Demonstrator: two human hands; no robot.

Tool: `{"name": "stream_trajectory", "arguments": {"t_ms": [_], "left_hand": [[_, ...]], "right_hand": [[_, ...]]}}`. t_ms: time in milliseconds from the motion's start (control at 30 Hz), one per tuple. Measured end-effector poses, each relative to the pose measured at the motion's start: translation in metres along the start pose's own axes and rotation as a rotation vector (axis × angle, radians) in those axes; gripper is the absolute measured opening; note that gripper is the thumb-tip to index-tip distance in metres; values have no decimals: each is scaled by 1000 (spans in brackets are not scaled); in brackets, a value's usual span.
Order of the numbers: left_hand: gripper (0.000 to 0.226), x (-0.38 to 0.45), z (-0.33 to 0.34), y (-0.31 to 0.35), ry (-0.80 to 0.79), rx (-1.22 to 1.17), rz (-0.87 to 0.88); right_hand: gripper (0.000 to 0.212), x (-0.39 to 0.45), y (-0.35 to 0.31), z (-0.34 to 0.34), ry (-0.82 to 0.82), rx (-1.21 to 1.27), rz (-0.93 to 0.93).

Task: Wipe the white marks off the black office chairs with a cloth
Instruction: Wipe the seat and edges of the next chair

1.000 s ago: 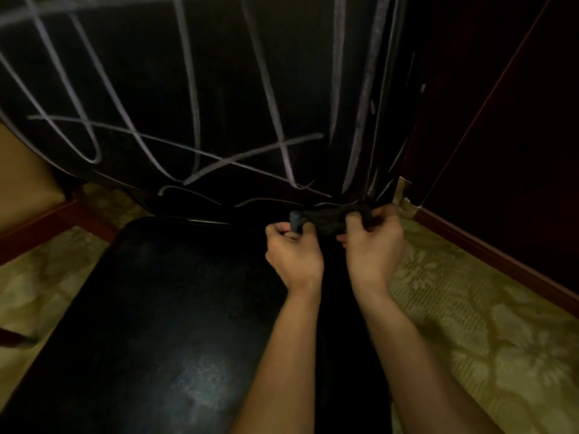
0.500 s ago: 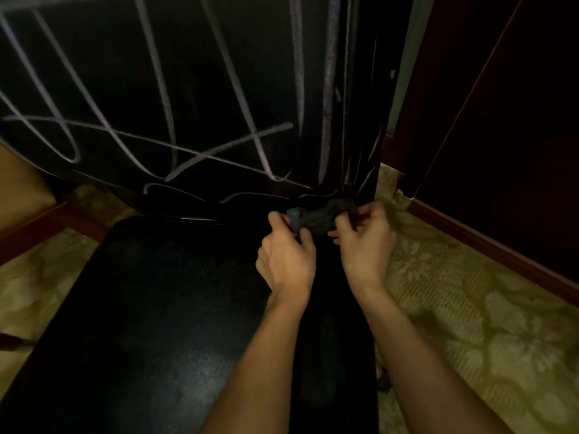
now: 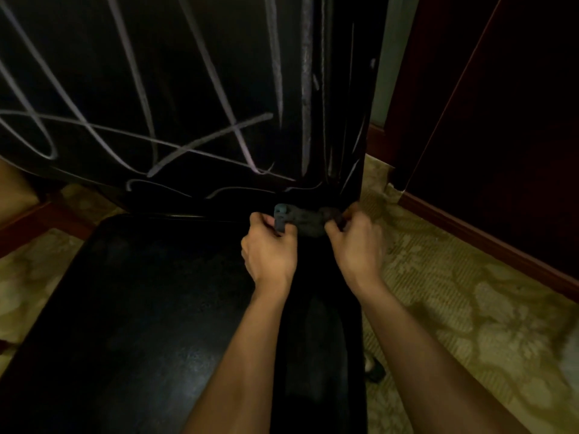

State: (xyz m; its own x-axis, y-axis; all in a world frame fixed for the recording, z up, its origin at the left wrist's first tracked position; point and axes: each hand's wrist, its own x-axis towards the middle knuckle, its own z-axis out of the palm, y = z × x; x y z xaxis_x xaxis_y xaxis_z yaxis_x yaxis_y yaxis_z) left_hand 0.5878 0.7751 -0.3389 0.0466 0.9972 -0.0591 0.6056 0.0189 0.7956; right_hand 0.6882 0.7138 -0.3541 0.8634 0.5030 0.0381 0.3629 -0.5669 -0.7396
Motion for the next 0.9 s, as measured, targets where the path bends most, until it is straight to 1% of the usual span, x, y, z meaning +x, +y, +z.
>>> {"name": "stream_trajectory", "arguments": {"t_ms": [67,133,200,367,500,633,700,800,867,900], "left_hand": [[16,3,1,-1,-30,12,-14],[16,1,0,-2,-29,15,10],[16,-5,1,-4,-7,15,63],[18,-11,1,-7,0,-1,122],[16,-19,-3,-16,-56,-81,150],[15,-35,-7,-28,-119,-105,257],[17,-43,-4,-26,-131,-77,294],[17,-58,0,-16,-156,-113,345],[16,-73,0,-15,-173,-170,350],[16,-80,-1,-16,-180,-195,342]], "right_hand": [[20,3,7,5,-41,58,79],[19,8,7,5,-96,140,155],[25,11,8,4,-126,200,185],[26,7,14,-1,-133,244,204],[24,-7,29,-11,-126,289,185],[23,-30,45,-29,-157,327,187],[22,-42,49,-45,-100,289,118],[19,-61,40,-74,92,255,-50],[18,-70,35,-85,204,216,-167],[19,-74,36,-86,248,183,-197]]}}
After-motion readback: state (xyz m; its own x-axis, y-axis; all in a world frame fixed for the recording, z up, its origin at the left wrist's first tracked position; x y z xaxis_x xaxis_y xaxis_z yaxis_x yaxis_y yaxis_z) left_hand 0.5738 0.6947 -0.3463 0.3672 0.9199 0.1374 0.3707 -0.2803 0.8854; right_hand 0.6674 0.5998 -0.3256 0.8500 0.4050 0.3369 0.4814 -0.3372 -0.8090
